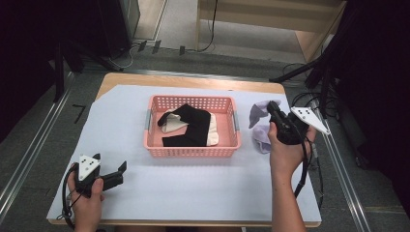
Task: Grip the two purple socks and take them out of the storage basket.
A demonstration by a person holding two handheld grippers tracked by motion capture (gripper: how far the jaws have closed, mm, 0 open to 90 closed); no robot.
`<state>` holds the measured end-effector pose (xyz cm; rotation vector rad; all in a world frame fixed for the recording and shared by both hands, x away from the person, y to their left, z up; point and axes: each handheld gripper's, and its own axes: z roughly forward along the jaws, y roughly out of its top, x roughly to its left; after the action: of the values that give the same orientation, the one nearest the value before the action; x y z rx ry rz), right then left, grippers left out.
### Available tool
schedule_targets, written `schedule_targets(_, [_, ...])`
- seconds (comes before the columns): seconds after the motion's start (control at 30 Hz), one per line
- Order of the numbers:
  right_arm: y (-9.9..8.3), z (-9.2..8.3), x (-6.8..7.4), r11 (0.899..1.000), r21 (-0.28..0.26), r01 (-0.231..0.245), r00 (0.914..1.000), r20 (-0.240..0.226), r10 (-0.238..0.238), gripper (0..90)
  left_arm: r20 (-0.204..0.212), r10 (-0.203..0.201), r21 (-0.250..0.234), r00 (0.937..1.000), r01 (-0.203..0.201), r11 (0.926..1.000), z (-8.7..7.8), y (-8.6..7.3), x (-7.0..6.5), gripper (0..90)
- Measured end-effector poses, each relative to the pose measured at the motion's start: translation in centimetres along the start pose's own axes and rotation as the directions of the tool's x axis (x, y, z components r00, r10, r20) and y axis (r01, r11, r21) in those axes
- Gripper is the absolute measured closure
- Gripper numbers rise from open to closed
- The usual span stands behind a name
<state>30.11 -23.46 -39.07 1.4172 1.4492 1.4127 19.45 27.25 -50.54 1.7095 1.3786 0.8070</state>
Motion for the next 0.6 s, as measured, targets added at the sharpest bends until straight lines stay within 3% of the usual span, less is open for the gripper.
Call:
schedule_targets(0.13, [-1.9,0.2,-1.7,0.999,0.045,0.006,0.9989,0.046,-0.008,88.3,-0.002,0.008,0.002,1.0,-0.008,1.0,-0.1,0.0,0.0,8.1])
schedule_targets(0.3, [-4.8,0.2,-4.3,0.994,0.102,-0.037,0.9934,0.112,0.026,87.1,-0.001,0.003,-0.012,1.0,-0.003,0.9999,-0.1,-0.1,-0.1,8.1])
schedule_targets(0.4, [-5.3,0.0,-4.9,0.993,0.105,-0.046,0.9925,0.118,0.034,83.0,0.001,0.003,-0.014,1.0,-0.003,0.9999,-0.1,-0.1,0.0,8.1])
schedule_targets(0.47, [-6.0,-0.6,-5.9,0.994,0.074,-0.077,0.9924,0.102,0.069,70.4,0.001,0.002,-0.016,1.0,-0.002,0.9999,-0.2,-0.1,0.0,8.1])
schedule_targets(0.6, [-6.5,-1.5,-6.6,0.994,0.051,-0.096,0.9915,0.093,0.091,65.3,-0.001,0.003,-0.014,1.0,-0.003,0.9999,-0.2,-0.1,0.0,8.1])
